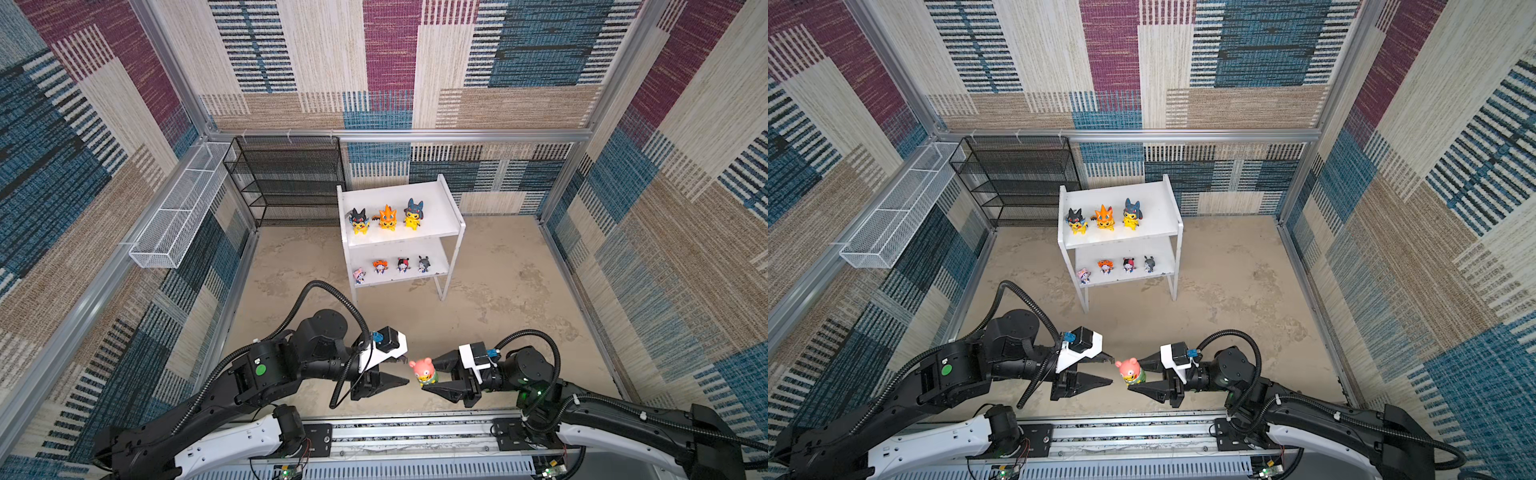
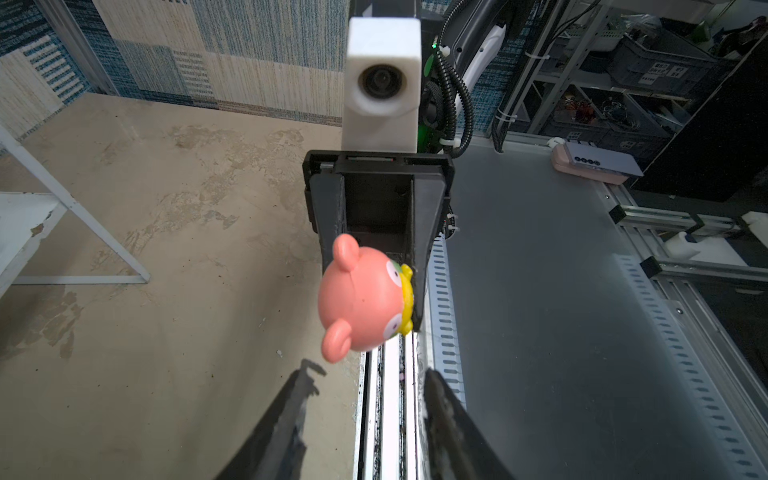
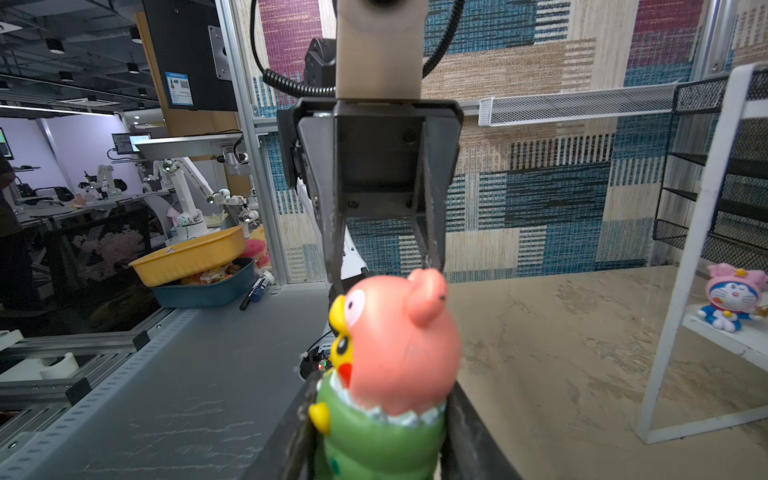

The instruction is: Place and organize the plastic toys onto the shelf

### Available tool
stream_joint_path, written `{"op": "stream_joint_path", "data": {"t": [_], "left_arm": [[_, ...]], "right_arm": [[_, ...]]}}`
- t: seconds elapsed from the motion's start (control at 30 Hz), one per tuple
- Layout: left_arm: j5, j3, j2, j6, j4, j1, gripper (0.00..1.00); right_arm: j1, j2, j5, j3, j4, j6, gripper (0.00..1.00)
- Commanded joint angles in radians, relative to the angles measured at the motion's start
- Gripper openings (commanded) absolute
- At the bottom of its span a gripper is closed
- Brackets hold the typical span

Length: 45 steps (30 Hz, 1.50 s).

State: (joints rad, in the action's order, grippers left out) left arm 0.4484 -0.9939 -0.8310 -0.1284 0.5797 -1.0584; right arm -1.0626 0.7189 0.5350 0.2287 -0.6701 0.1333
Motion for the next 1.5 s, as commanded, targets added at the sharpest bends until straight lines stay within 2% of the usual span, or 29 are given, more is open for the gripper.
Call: {"op": "stream_joint_path", "data": {"t": [0.0,0.1,0.23,0.5,0.7,0.9,0.97,1.33,1.37,1.47], "left_arm": [[0.065,-0.018,-0.029,-0.01,-0.023,0.005,0.44],[0.069,-0.021,-0.042,-0.014,-0.028,0.007,0.38],[0.074,-0.032,-0.062,-0.023,-0.014,0.01,0.22],[0.103,-0.039,-0.074,-0.034,-0.002,0.018,0.0],[0.116,-0.041,-0.079,-0.052,0.025,0.021,0.0],[0.079,-0.05,-0.088,-0.072,0.051,0.029,0.0],[0.079,-0.05,-0.09,-0.077,0.057,0.035,0.0],[0.11,-0.057,-0.11,-0.084,0.053,0.064,0.0],[0.111,-0.057,-0.11,-0.085,0.054,0.067,0.0],[0.113,-0.058,-0.11,-0.084,0.058,0.073,0.0]], "right_arm": [[0.001,0.005,0.027,0.007,-0.054,0.014,0.3],[0.001,0.007,0.031,0.011,-0.056,0.009,0.3],[0.0,0.004,0.027,0.014,-0.057,0.007,0.3],[0.001,0.016,0.026,0.019,-0.056,0.002,0.31],[0.0,0.035,0.015,0.043,-0.024,-0.012,0.4],[0.001,0.034,-0.008,0.058,0.034,-0.03,0.59],[0.001,0.026,-0.016,0.064,0.067,-0.043,0.62],[0.001,0.094,0.022,0.127,0.178,-0.106,0.64],[0.001,0.101,0.023,0.134,0.185,-0.111,0.63],[0.0,0.109,0.011,0.144,0.198,-0.125,0.5]]}}
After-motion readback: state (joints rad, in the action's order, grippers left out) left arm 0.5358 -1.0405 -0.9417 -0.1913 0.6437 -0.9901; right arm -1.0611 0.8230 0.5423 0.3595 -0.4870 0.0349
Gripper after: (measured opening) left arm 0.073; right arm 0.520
